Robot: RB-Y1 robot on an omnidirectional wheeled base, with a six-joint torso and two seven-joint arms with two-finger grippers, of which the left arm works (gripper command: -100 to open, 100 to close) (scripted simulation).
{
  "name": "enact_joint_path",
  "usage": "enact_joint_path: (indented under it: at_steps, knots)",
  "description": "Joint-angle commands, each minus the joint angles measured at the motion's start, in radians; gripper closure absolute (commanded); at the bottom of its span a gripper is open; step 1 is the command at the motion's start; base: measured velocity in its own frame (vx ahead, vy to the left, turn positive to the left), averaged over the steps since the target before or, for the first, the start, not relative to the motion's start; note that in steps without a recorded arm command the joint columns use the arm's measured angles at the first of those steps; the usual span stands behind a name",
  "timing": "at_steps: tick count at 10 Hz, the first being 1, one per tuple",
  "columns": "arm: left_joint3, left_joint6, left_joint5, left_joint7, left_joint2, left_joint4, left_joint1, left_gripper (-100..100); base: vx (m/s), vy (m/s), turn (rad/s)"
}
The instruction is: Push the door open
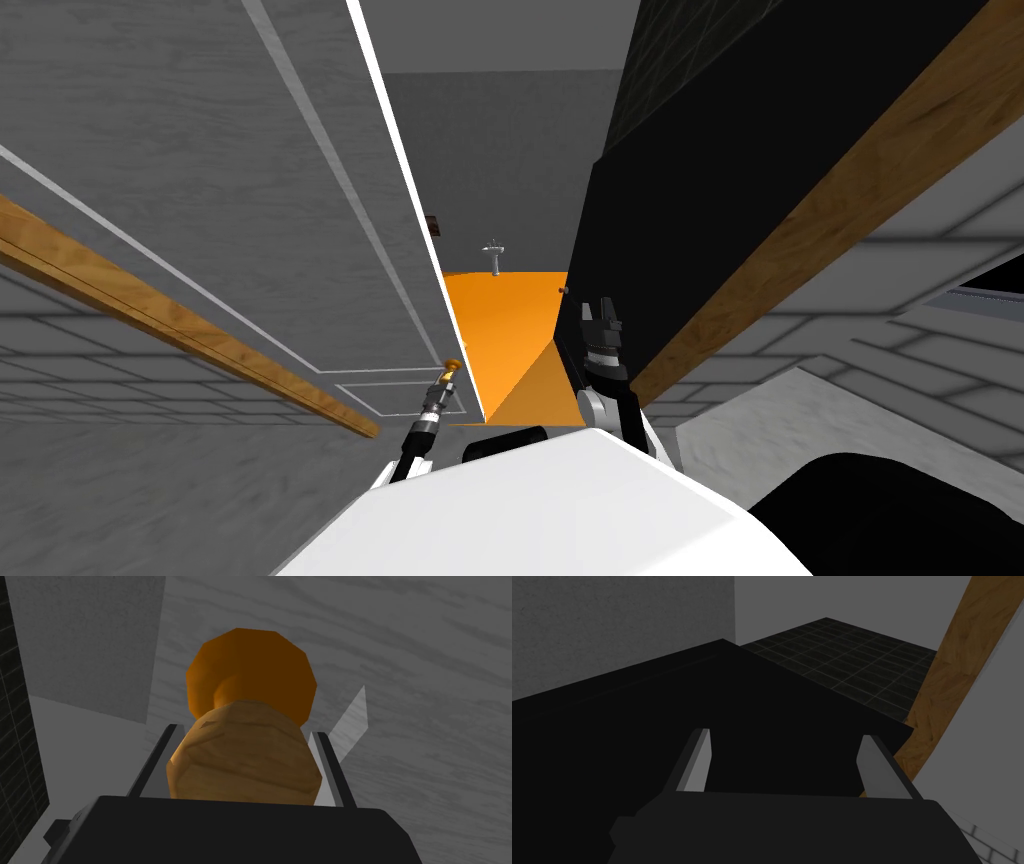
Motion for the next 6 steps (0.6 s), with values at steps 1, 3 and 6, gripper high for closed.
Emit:
enact_joint_path:
  at_steps: [1, 3, 6]
  knots:
    - [0.009, -0.006, 0.015, 0.047, 0.0, 0.003, -0.01, 100, 0.03, -0.002, -0.022]
    - [0.012, -0.007, 0.025, 0.081, -0.001, 0.004, -0.011, 100, 0.034, 0.0, -0.037]
    - [0.02, -0.01, 0.051, 0.159, -0.005, 0.005, -0.013, 100, 0.034, 0.002, -0.036]
